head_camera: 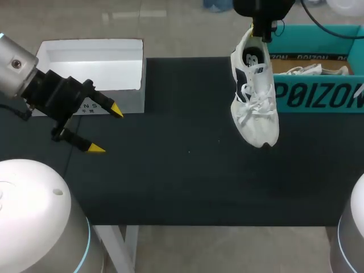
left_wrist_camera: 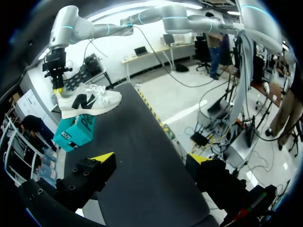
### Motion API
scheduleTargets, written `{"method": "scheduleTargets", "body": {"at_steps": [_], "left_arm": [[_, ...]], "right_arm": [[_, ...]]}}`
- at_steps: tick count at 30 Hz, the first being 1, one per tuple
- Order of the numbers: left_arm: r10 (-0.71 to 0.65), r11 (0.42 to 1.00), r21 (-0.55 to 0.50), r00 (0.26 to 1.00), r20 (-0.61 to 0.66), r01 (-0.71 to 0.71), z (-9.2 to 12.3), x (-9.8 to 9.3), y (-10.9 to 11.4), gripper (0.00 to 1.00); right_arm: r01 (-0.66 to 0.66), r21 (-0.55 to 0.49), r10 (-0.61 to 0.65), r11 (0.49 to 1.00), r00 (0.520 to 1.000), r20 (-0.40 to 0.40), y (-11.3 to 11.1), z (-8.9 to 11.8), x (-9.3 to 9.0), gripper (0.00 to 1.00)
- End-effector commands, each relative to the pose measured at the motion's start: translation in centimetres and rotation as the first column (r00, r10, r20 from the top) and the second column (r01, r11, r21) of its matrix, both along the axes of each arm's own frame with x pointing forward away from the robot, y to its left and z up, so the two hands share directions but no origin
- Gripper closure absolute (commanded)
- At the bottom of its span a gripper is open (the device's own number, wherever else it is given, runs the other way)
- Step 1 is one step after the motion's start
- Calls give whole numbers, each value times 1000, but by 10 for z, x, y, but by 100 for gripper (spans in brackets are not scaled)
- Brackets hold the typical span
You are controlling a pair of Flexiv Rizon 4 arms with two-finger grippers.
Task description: Take the shoe out of the shoebox, open the shoe tongue, remove and reinsert the insole, then place the shoe into the shoebox
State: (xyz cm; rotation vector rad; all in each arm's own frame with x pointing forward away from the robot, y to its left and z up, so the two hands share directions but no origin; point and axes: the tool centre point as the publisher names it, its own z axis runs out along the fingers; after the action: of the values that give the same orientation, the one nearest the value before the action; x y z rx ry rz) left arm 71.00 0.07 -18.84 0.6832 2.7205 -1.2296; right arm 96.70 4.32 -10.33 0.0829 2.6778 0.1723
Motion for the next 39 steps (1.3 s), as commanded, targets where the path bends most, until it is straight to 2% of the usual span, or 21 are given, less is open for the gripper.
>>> {"method": "scheduleTargets", "body": {"at_steps": [1, 4, 5, 7, 11, 13, 16, 18, 20, 21, 24, 25, 26, 27, 28, 39], "left_arm": [[-1, 1000, 4, 1000, -1, 1, 1, 0, 0, 0], [-1, 1000, 4, 1000, -1, 1, 1, 0, 0, 0], [-1, 1000, 4, 1000, -1, 1, 1, 0, 0, 0], [-1, 1000, 4, 1000, -1, 1, 1, 0, 0, 0], [-1, 1000, 4, 1000, -1, 1, 1, 0, 0, 0], [-1, 1000, 4, 1000, -1, 1, 1, 0, 0, 0], [-1, 1000, 4, 1000, -1, 1, 1, 0, 0, 0], [-1, 1000, 4, 1000, -1, 1, 1, 0, 0, 0], [-1, 1000, 4, 1000, -1, 1, 1, 0, 0, 0], [-1, 1000, 4, 1000, -1, 1, 1, 0, 0, 0], [-1, 1000, 4, 1000, -1, 1, 1, 0, 0, 0], [-1, 1000, 4, 1000, -1, 1, 1, 0, 0, 0], [-1, 1000, 4, 1000, -1, 1, 1, 0, 0, 0], [-1, 1000, 4, 1000, -1, 1, 1, 0, 0, 0], [-1, 1000, 4, 1000, -1, 1, 1, 0, 0, 0], [-1, 1000, 4, 1000, -1, 1, 1, 0, 0, 0]], "right_arm": [[1, -1, -1, 1000, 1000, 0, 0, 1, 0, 100], [1, -1, -1, 1000, 1000, 0, 0, 1, 0, 100], [46, -2, -46, 999, 999, 16, -5, 1, 6, 100], [133, 35, -133, 990, 991, -17, -14, 5, 14, 100], [354, 87, -354, 931, 935, -21, -38, 13, 36, 100], [466, 143, -458, 873, 885, -81, -48, 18, 45, 100], [625, 190, -602, 757, 781, -169, -62, 22, 58, 100], [700, 182, -674, 691, 714, -188, -74, 20, 65, 100], [751, 198, -718, 629, 660, -220, -83, 17, 72, 100], [793, 197, -755, 577, 610, -242, -91, 14, 79, 100], [860, 230, -804, 456, 509, -308, -114, 11, 87, 100], [874, 235, -812, 425, 483, -328, -121, 10, 89, 100], [885, 221, -829, 409, 462, -315, -127, 9, 93, 100], [884, 235, -823, 404, 463, -328, -129, 10, 93, 100], [859, 256, -775, 443, 511, -373, -128, 13, 91, 100], [859, 256, -775, 443, 511, -373, -128, 13, 91, 100]]}}
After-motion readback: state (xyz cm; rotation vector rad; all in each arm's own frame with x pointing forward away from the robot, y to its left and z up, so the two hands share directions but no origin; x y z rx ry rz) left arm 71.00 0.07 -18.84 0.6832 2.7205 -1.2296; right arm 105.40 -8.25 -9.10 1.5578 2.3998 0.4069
